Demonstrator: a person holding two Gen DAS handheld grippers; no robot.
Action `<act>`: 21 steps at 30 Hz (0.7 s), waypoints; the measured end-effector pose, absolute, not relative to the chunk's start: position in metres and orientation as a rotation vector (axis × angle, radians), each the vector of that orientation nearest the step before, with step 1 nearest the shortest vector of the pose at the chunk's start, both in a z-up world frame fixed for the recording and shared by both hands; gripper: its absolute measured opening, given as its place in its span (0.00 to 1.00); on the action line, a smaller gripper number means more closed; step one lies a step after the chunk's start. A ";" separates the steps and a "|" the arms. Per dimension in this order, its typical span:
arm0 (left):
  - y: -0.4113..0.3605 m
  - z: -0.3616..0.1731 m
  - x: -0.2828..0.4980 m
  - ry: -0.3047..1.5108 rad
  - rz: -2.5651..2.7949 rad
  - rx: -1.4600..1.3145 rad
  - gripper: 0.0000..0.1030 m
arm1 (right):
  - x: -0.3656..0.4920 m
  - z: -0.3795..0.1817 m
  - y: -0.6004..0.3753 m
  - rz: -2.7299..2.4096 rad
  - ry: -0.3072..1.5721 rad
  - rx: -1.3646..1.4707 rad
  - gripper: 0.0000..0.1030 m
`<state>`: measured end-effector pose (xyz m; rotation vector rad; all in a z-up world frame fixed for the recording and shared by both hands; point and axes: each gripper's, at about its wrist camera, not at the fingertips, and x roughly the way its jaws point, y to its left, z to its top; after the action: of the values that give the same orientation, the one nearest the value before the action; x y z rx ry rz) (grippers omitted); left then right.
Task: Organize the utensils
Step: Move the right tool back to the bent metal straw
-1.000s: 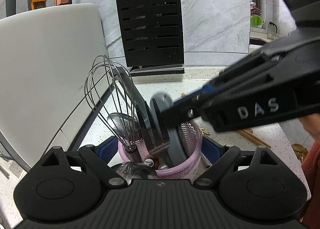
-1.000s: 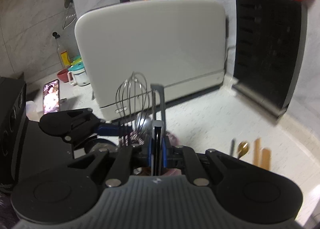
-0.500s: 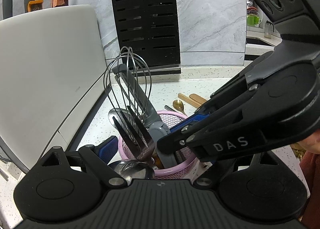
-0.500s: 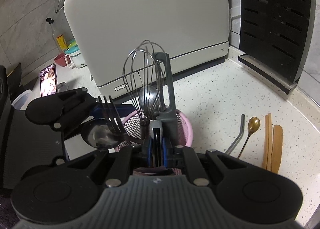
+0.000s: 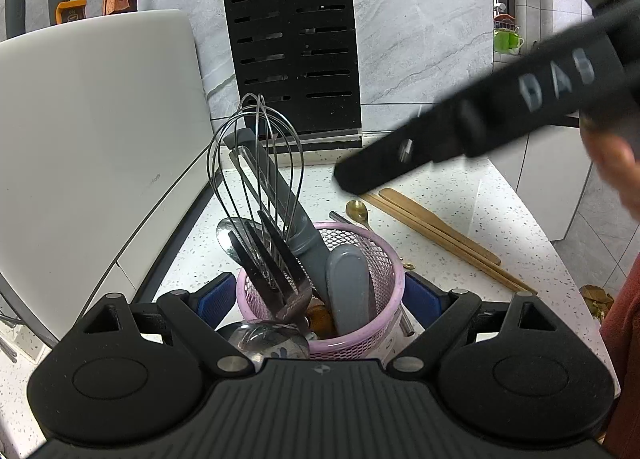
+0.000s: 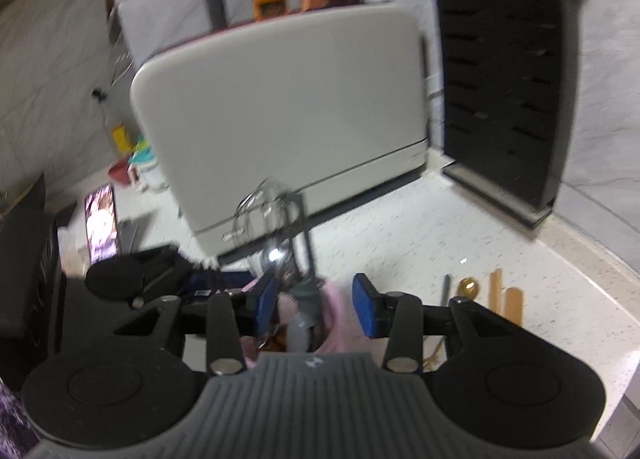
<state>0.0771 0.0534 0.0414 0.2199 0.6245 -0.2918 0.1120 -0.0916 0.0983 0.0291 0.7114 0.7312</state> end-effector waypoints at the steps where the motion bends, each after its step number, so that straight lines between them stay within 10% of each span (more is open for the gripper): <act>1: 0.053 0.041 0.077 0.624 -0.292 0.220 1.00 | 0.115 0.100 -0.096 0.714 0.708 0.039 0.41; 21: 0.055 0.041 0.079 0.623 -0.288 0.220 1.00 | 0.183 0.041 -0.129 0.428 0.969 -0.028 0.23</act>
<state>0.0789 0.0545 0.0413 0.2203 0.6232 -0.2875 0.1832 -0.1290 0.0414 -0.0281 0.9693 0.4278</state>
